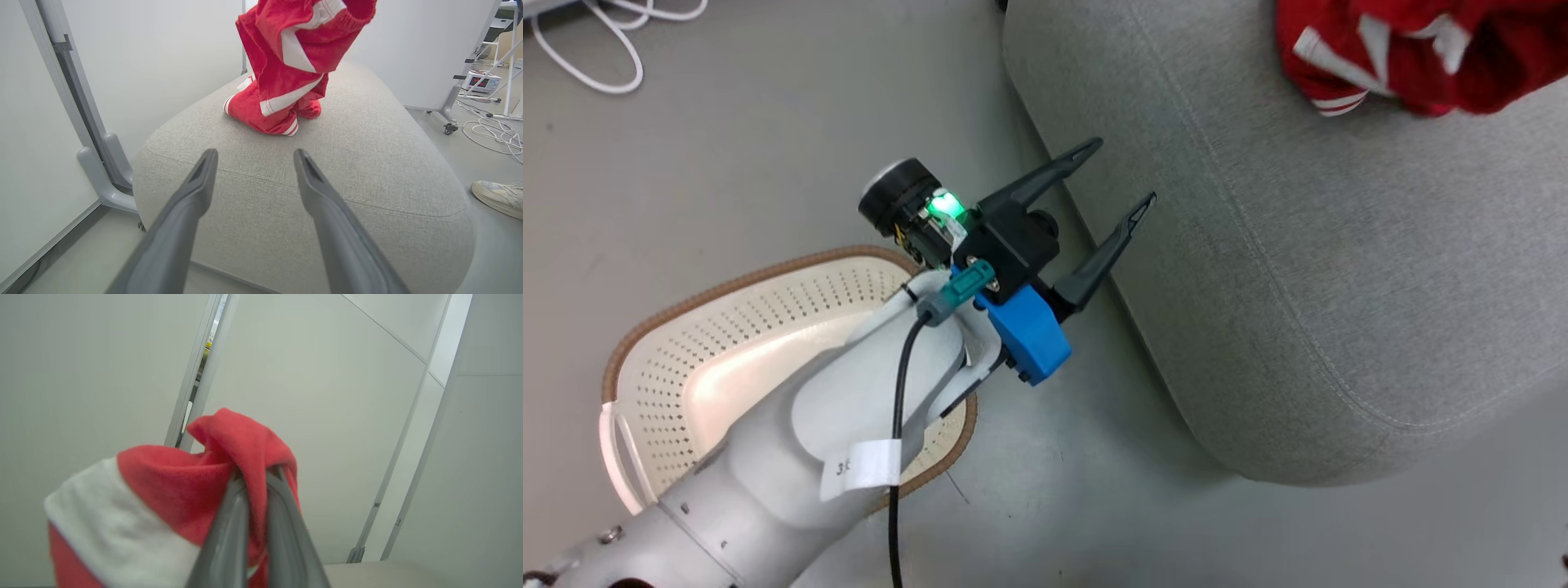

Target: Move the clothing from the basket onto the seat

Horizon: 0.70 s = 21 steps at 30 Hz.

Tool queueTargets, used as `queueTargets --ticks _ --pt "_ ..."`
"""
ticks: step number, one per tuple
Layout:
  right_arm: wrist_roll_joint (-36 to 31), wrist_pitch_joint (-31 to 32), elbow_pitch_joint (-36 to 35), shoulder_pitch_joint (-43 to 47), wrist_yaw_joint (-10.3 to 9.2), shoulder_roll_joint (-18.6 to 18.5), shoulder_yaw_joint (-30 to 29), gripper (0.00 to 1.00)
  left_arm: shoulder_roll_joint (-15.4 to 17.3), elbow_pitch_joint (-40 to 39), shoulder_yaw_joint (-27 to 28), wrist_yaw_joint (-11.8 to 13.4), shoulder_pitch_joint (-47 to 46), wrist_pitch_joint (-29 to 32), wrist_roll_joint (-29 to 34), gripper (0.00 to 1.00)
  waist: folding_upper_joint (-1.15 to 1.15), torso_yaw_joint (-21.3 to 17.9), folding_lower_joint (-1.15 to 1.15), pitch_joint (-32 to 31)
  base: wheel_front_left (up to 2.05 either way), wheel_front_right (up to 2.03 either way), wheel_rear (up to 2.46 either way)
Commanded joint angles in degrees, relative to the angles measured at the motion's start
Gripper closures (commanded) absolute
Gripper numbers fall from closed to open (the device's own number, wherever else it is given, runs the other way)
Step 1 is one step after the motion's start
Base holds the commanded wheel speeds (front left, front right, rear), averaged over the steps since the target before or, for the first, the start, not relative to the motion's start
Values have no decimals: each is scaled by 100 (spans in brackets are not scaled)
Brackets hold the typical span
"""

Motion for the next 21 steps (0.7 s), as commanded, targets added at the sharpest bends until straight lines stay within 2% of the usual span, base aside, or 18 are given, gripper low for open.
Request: queueTargets --ticks 1,7,14,18,21 --pt "25 -21 -5 -308 -1 -133 -143 100 94 -51 48 30 -176 22 65 0 0 169 0 472 0 0 0" --pt "131 -20 105 -1102 -1 -662 -834 100 268 -279 93 48 -570 126 201 0 0 322 0 1124 0 0 0" --pt "166 -20 770 -1542 -1 -1180 -1321 100 416 -491 108 76 -850 198 310 0 0 414 0 1646 0 0 0" --pt "90 -22 1248 -1509 -1 -1253 -1397 100 444 -543 94 81 -919 196 330 0 0 465 0 1793 0 0 0" --pt "52 -21 1583 -1385 -1 -1164 -1475 100 436 -564 81 87 -935 174 335 0 0 494 0 1846 0 0 0"
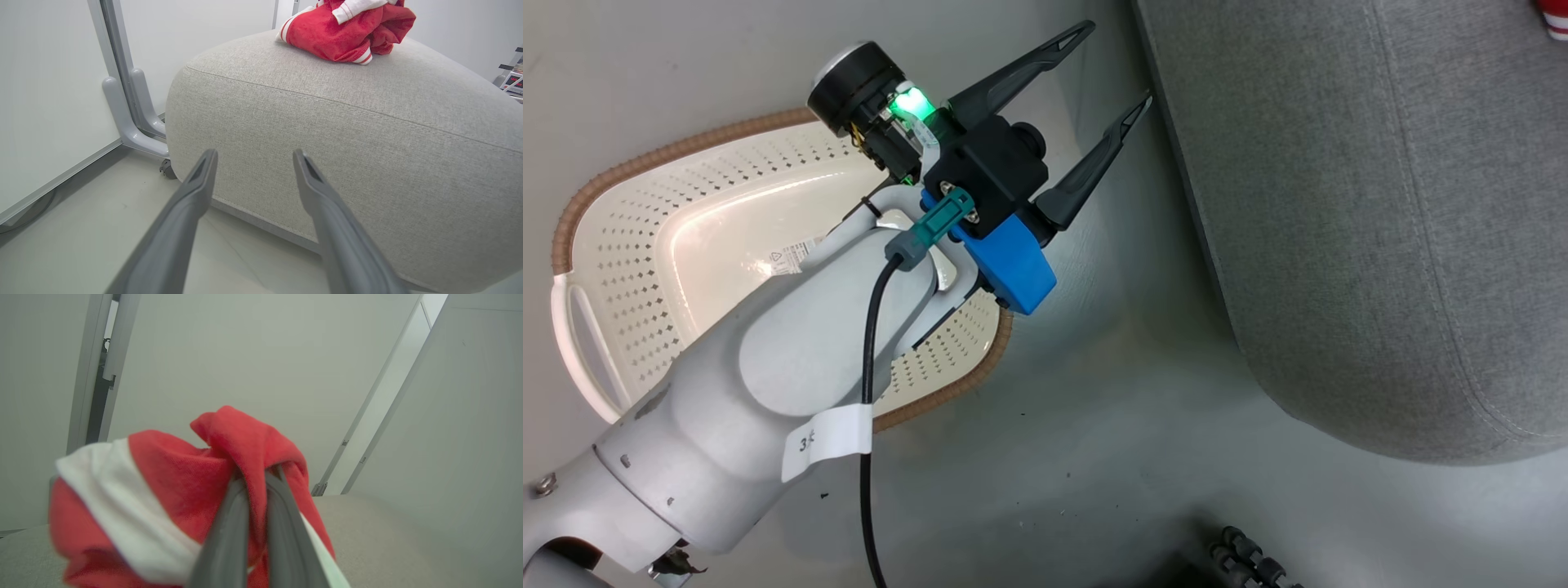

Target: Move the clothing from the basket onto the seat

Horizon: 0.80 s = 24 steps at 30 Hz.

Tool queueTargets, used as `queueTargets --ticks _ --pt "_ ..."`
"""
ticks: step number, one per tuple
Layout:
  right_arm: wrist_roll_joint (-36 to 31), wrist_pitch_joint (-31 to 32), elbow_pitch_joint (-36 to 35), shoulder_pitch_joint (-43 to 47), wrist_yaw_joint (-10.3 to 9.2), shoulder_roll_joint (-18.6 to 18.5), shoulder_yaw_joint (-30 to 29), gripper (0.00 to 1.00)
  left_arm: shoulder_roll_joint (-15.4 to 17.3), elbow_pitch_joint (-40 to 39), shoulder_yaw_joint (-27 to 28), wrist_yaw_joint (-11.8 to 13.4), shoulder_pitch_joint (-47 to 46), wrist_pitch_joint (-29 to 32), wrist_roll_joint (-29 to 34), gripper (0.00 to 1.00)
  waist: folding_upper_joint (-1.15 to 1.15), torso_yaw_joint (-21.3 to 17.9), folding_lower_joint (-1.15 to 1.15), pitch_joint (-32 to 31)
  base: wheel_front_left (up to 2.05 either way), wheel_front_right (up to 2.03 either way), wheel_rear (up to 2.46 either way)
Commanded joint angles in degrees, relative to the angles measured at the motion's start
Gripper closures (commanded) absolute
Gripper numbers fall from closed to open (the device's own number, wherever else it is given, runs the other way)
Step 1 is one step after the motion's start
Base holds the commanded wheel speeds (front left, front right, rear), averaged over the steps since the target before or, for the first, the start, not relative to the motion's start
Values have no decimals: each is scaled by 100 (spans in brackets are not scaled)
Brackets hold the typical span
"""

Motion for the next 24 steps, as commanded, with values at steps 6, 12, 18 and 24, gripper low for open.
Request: queueTargets --ticks 6,12,18,24 --pt "-111 -21 519 370 1 313 -171 100 7 -32 -27 23 -118 -48 12 0 0 55 -1 58 0 0 0" --pt "-133 -21 880 591 1 523 -183 100 2 -2 -42 39 -141 -65 -13 0 0 63 -1 44 0 0 0" --pt "-86 -21 845 783 1 637 -216 0 -8 46 -59 49 -90 -108 -37 0 0 57 -1 -94 0 0 0" --pt "-88 -21 362 1418 0 764 -171 0 -107 163 -29 80 156 -214 -133 0 0 62 -1 -548 0 0 0"
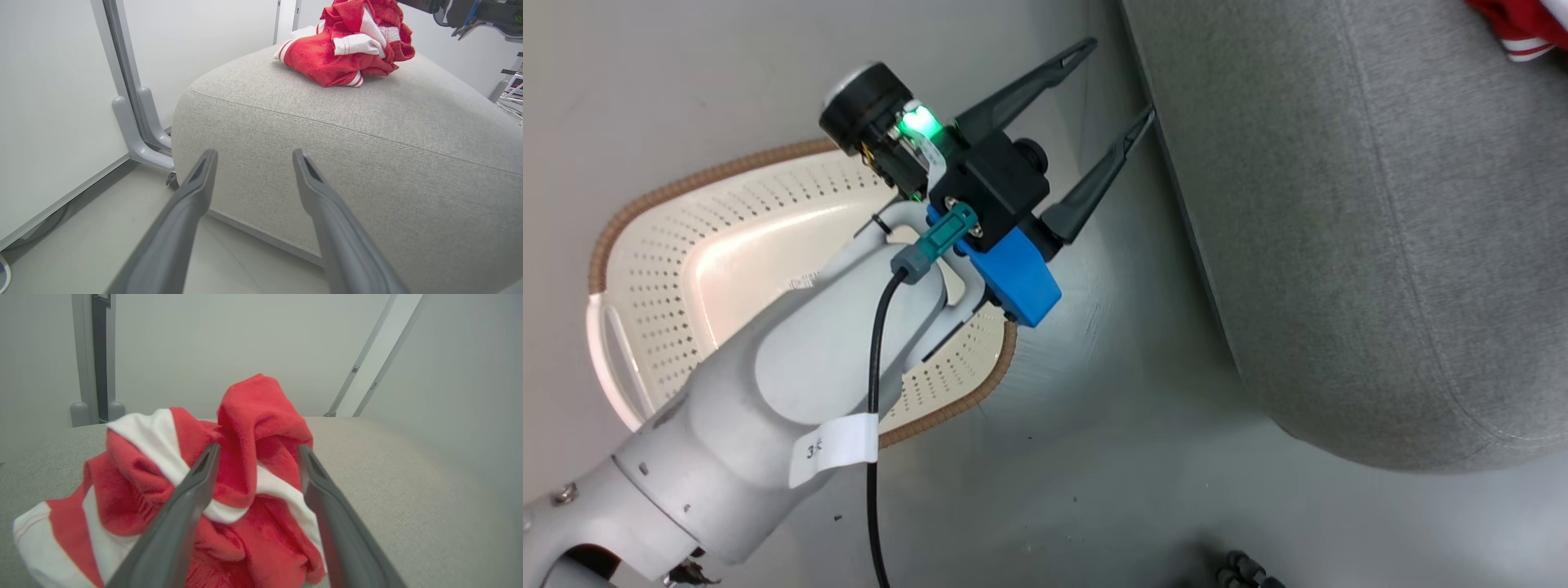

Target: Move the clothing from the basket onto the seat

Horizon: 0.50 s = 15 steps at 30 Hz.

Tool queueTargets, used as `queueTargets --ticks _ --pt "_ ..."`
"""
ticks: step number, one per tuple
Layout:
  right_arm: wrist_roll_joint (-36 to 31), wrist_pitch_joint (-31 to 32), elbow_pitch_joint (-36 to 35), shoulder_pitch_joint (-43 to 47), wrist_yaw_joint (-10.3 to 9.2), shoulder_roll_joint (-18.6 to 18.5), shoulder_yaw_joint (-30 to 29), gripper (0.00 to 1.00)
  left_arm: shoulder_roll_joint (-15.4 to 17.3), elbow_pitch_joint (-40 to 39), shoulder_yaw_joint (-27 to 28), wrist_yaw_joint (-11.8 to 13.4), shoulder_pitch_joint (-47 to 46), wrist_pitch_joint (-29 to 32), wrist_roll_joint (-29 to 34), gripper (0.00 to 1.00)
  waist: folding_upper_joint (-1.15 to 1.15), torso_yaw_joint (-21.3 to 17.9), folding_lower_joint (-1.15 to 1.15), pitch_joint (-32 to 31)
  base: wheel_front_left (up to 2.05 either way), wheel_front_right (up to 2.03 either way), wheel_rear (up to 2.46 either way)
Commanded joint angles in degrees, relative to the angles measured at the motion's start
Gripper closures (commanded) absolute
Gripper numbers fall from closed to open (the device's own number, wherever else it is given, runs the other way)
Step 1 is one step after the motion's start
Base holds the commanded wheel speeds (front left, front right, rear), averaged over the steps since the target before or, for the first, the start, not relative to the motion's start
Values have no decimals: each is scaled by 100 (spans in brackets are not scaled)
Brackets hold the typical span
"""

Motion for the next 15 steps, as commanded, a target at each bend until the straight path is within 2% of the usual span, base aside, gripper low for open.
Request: queueTargets --ticks 1,8,15 --pt "-13 -21 -213 363 1 63 29 0 -55 58 54 32 138 -63 -55 0 0 13 0 -323 0 0 0" --pt "-36 -21 -952 1208 1 187 207 0 -191 193 257 96 551 -136 -193 0 0 86 0 -1037 0 0 0" --pt "-77 -21 -1521 1738 1 256 914 0 -279 -28 998 193 1282 -141 -146 0 0 365 0 -1952 0 0 0"
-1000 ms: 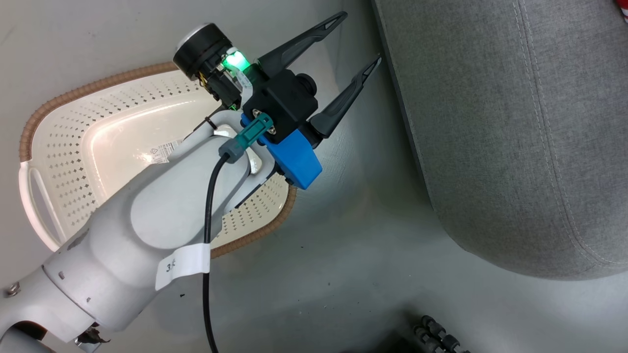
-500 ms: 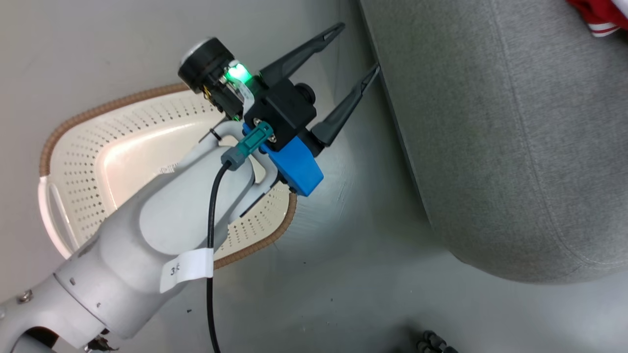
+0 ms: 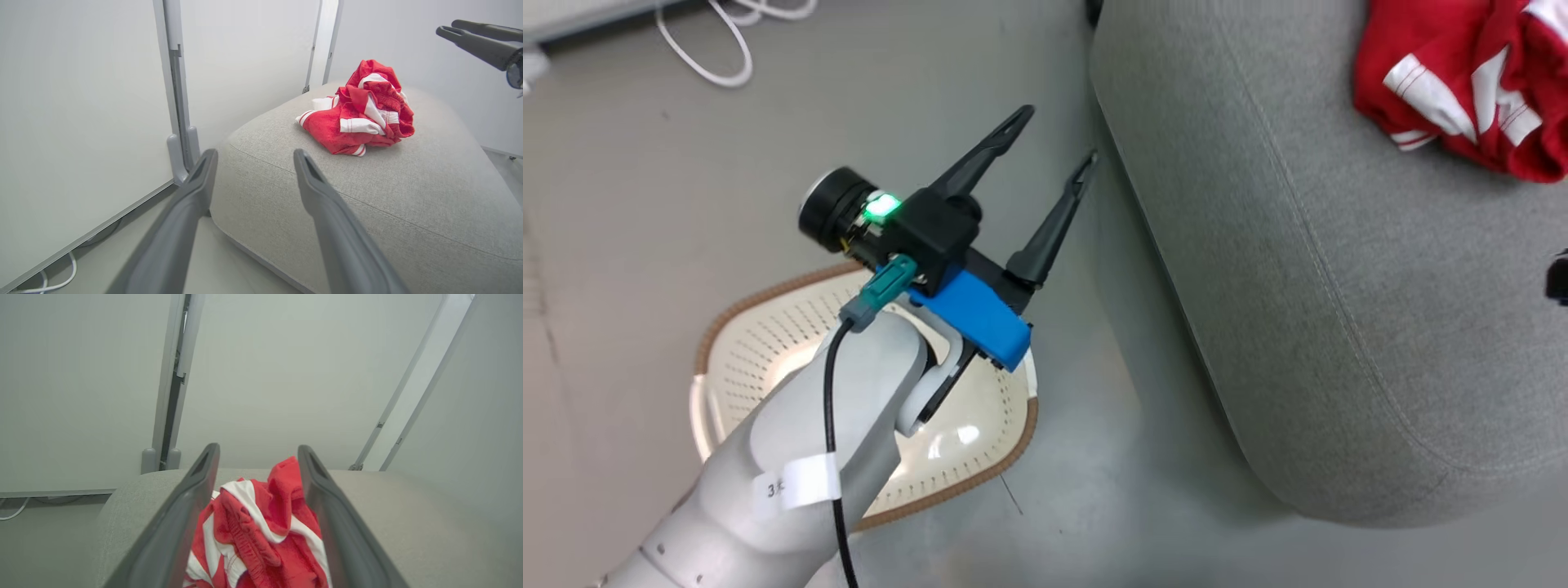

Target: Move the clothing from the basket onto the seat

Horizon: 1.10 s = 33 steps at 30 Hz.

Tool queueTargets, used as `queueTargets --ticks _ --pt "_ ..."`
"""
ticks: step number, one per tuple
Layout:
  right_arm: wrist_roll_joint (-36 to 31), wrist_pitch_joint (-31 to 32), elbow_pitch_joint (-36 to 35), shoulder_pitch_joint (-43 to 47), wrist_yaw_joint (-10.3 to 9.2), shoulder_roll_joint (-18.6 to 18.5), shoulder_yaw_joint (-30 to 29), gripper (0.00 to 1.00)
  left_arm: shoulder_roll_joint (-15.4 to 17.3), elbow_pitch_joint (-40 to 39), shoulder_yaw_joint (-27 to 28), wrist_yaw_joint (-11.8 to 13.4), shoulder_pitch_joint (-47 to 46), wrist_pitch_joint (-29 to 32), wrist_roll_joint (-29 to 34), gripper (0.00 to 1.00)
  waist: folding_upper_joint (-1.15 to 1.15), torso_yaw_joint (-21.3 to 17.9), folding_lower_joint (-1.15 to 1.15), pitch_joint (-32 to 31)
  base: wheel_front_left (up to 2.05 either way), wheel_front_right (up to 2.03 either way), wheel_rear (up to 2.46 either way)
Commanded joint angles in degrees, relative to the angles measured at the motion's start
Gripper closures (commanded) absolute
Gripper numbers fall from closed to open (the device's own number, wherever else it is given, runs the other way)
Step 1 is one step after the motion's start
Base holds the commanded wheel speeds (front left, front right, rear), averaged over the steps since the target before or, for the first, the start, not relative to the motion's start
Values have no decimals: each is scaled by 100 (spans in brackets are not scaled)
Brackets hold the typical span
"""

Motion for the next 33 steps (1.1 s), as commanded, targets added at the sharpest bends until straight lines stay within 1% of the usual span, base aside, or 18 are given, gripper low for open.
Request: queueTargets --ticks 1,5,9,18,25,28,30,33 --pt "-1 -21 -50 144 1 28 120 0 -15 -65 171 44 184 -26 60 0 0 258 0 -515 0 0 0" --pt "34 -21 -122 333 1 69 600 0 -51 -233 810 115 677 -26 229 0 0 545 0 -977 0 0 0" --pt "78 -21 -87 491 1 132 1029 0 -109 -353 1470 130 1199 -27 450 0 0 822 0 -1393 0 0 0" --pt "207 -20 61 826 1 360 1767 0 -318 -535 2866 113 2276 -23 978 0 0 1234 0 -1951 0 0 0" --pt "313 -21 98 1283 1 590 2015 0 -599 -745 3752 64 3048 -23 1437 0 0 1400 0 -2293 0 0 0" --pt "347 -21 129 1534 1 669 2003 0 -701 -855 4089 44 3386 -23 1597 0 0 1423 0 -2425 0 0 0" --pt "366 -21 159 1690 1 720 1976 0 -773 -933 4295 6 3582 -22 1686 0 0 1433 0 -2507 0 0 0" --pt "397 -21 203 1948 1 776 1919 0 -853 -1019 4499 -118 3873 -23 1792 0 0 1454 0 -2629 0 0 0"
